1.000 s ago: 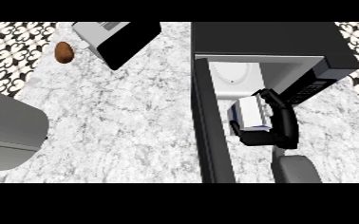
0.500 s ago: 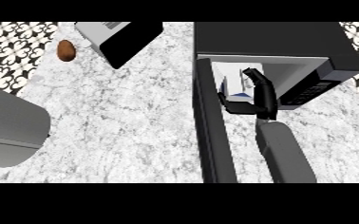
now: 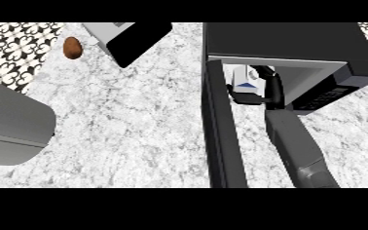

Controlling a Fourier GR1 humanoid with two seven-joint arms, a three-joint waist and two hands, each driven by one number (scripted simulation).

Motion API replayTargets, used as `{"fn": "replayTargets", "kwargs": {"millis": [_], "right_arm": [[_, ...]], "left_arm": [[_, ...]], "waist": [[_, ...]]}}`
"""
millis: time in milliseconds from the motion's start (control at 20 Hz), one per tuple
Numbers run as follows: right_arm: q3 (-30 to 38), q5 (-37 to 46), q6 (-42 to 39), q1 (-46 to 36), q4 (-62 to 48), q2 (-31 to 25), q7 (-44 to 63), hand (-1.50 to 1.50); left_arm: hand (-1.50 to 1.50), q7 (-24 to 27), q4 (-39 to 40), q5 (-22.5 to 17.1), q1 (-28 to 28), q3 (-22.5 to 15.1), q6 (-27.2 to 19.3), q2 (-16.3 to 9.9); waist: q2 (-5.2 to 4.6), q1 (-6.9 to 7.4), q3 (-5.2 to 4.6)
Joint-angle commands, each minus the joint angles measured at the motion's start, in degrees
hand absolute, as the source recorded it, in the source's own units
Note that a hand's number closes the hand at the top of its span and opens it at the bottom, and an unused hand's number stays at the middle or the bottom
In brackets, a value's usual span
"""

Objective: Pick up the milk, place it into the microwave and close the microwave

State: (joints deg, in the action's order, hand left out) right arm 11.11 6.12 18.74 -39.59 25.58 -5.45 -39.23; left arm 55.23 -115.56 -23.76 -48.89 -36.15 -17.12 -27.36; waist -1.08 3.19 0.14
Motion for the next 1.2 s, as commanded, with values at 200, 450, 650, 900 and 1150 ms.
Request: {"fn": "replayTargets", "kwargs": {"millis": [200, 450, 650, 900, 1150], "right_arm": [[1.2, 2.8, 4.3, -6.1, -11.1, -4.2, -3.9, 1.5], [0.7, 4.9, 9.1, -8.0, -12.3, -6.0, -8.0, 1.5], [1.5, 5.0, 12.3, -11.3, -13.7, -5.6, -7.7, 1.5], [5.2, 1.6, 10.7, -13.1, -13.1, -5.9, -10.2, 1.5], [5.1, 3.4, 20.3, -14.9, -13.6, -5.8, -11.2, 1.5]], "left_arm": [[-1.5, 1.9, 0.8, -1.4, -0.3, 2.2, 2.6, -1.9], [-1.5, -0.3, 0.2, -0.5, 1.7, 0.3, 1.9, -0.7], [-1.5, -1.0, 1.7, 0.6, 2.6, 0.1, 1.6, -0.8], [-1.5, 0.3, 0.4, -1.0, 1.1, 0.9, 3.2, -1.7], [-1.5, -1.3, 1.3, -0.5, 3.3, 1.5, 2.7, -1.5]], "waist": [[-0.62, 1.89, 0.06], [-1.51, 2.8, 0.16], [-1.71, 3.12, 0.2], [-1.56, 3.68, 0.23], [-2.43, 4.54, 0.19]]}}
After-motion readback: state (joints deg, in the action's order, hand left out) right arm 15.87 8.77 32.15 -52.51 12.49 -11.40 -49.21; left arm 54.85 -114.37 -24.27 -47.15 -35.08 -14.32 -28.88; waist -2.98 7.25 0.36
